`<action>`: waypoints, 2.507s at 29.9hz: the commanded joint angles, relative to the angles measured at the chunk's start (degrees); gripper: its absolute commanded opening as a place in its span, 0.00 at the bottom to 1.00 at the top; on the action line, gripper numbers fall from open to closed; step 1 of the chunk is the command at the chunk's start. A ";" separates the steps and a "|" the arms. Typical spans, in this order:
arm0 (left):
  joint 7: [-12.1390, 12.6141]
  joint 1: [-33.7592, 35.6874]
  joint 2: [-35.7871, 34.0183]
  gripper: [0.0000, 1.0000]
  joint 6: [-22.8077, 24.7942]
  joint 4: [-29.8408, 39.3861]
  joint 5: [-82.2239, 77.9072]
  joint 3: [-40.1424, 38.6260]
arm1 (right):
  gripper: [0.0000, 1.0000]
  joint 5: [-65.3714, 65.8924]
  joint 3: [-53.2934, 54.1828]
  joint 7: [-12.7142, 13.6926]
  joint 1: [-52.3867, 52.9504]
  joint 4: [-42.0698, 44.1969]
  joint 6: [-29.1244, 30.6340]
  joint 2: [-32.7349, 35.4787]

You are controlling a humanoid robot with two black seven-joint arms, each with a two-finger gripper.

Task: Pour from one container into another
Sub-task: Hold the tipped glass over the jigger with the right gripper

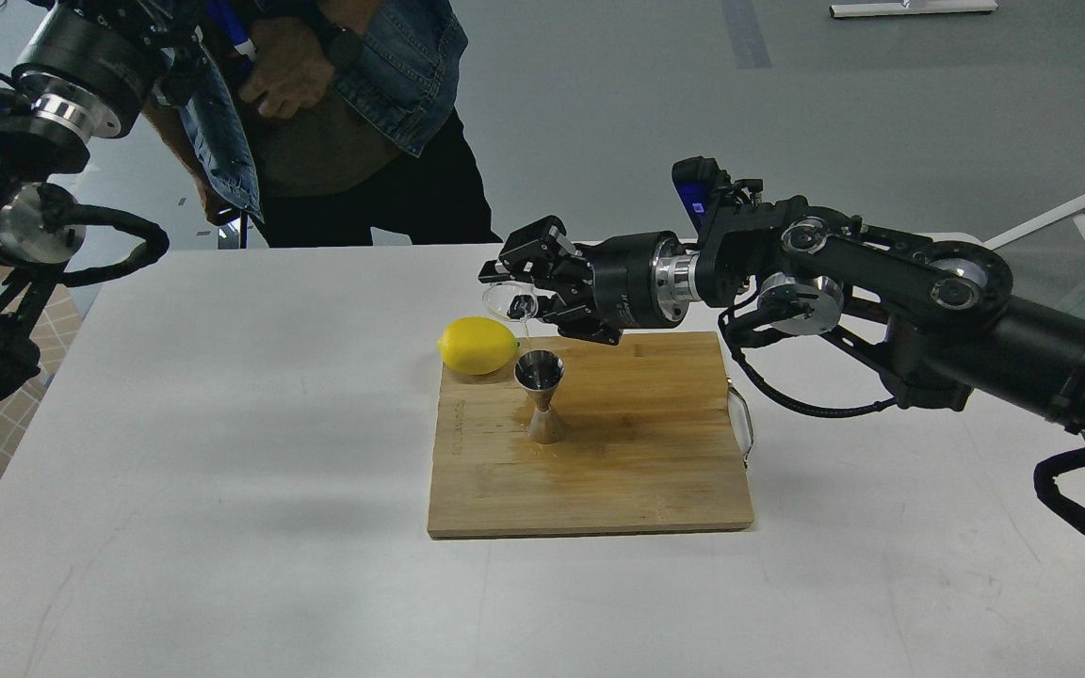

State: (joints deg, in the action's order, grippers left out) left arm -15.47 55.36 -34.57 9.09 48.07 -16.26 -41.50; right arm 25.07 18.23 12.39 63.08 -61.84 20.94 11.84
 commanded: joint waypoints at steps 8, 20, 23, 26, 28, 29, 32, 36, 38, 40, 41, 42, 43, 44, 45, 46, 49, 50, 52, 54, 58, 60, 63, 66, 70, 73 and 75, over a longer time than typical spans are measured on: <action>0.00 0.27 0.03 0.98 -0.03 -0.09 0.00 0.01 | 0.43 0.33 -1.53 0.00 0.99 -0.03 0.60 0.12; 0.09 0.27 0.03 0.98 -0.03 -0.09 0.00 0.01 | 0.43 0.42 -1.71 0.00 1.70 -0.03 1.56 0.29; 0.09 0.27 0.03 0.98 0.05 -0.09 0.00 0.01 | 0.43 0.42 -1.71 0.00 1.87 -0.03 2.09 0.47; 0.09 0.27 0.03 0.98 0.05 -0.17 0.00 0.01 | 0.43 0.42 -1.80 0.09 2.13 -0.03 2.88 0.64; 0.09 0.27 0.12 0.98 -0.03 -0.17 0.00 0.01 | 0.43 0.42 -2.76 0.09 2.31 -0.03 3.41 0.65; 0.09 0.27 0.12 0.98 -0.03 -0.17 0.00 0.01 | 0.43 0.42 -3.11 0.09 2.49 -0.03 3.50 0.73; 0.09 0.27 0.12 0.98 0.05 -0.17 0.00 0.01 | 0.43 0.42 -3.29 0.09 2.49 -0.03 3.50 0.82; 0.09 0.27 0.12 0.98 -0.03 -0.17 0.00 0.01 | 0.43 0.42 -3.38 0.09 2.40 -0.03 3.50 0.82; 0.09 0.27 0.12 0.98 0.05 -0.17 0.00 0.01 | 0.43 0.42 -3.38 0.09 2.40 -0.03 3.58 0.82; 0.17 0.27 0.12 0.98 -0.03 -0.17 0.00 0.01 | 0.43 0.42 -3.38 0.09 2.40 -0.12 3.67 1.26; 0.43 0.27 0.12 0.98 -0.03 -0.17 0.00 0.01 | 0.43 0.42 -3.38 0.09 2.40 -0.12 3.93 1.43; 0.44 0.36 0.12 0.98 -0.03 -0.17 0.00 0.01 | 0.43 0.42 -3.29 0.09 2.40 -0.12 3.94 1.52; 0.44 0.27 0.12 0.98 -0.03 -0.17 0.00 0.01 | 0.43 0.42 -3.38 0.00 2.40 -0.12 4.02 1.61; 0.44 0.27 0.12 0.98 -0.03 -0.17 0.00 0.01 | 0.43 0.42 -3.38 0.09 2.40 -0.21 4.02 1.79; 0.44 0.27 0.12 0.98 -0.03 -0.17 0.00 0.01 | 0.43 0.33 -3.29 0.00 2.40 -0.21 4.02 1.96; 0.44 0.27 0.12 0.98 -0.03 -0.17 0.00 0.10 | 0.43 0.33 -3.38 0.00 2.40 -0.47 4.02 2.14; 0.44 0.27 0.12 0.98 -0.03 -0.17 0.00 0.10 | 0.43 0.33 -3.38 0.09 2.14 -0.74 4.29 2.40; 0.44 0.27 0.12 0.98 -0.03 -0.17 0.00 0.10 | 0.43 0.33 -3.38 0.00 2.05 -0.65 4.29 2.40; 0.44 0.36 0.21 0.98 -0.03 -0.17 0.00 0.10 | 0.43 0.42 -3.38 0.00 1.96 -0.65 4.29 2.40; 0.44 0.36 0.12 0.98 -0.03 -0.17 0.00 0.01 | 0.43 0.33 -3.38 0.00 1.96 -0.74 4.38 2.40; 0.44 0.36 0.21 0.98 -0.03 -0.17 0.00 0.10 | 0.43 0.33 -3.29 0.00 1.96 -0.65 4.90 2.40; 0.44 0.27 0.29 0.98 -0.03 -0.17 0.00 0.10 | 0.43 0.33 -3.29 0.00 1.96 -0.65 4.99 2.40; 0.44 0.36 0.29 0.98 -0.03 -0.17 0.00 0.10 | 0.43 0.33 -3.38 0.00 1.96 -0.65 5.17 2.40; 0.44 0.36 0.21 0.98 -0.03 -0.17 0.00 0.10 | 0.43 0.33 -3.38 0.00 1.96 -0.65 5.25 2.40; 0.44 0.45 0.29 0.98 -0.03 -0.26 0.00 0.10 | 0.43 0.33 -3.38 0.00 1.96 -0.65 5.96 2.32; 0.44 0.45 0.29 0.98 -0.04 -0.26 0.00 0.10 | 0.43 0.33 -3.38 0.00 1.96 -0.65 5.96 2.32; 0.44 0.53 0.29 0.98 -0.03 -0.26 0.00 0.10 | 0.43 0.24 -3.29 0.00 1.96 -0.65 5.96 2.40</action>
State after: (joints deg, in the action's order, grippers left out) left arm -15.03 55.84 -34.30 9.03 47.82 -16.26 -41.40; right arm 25.39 14.87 12.39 65.04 -62.49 26.88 14.15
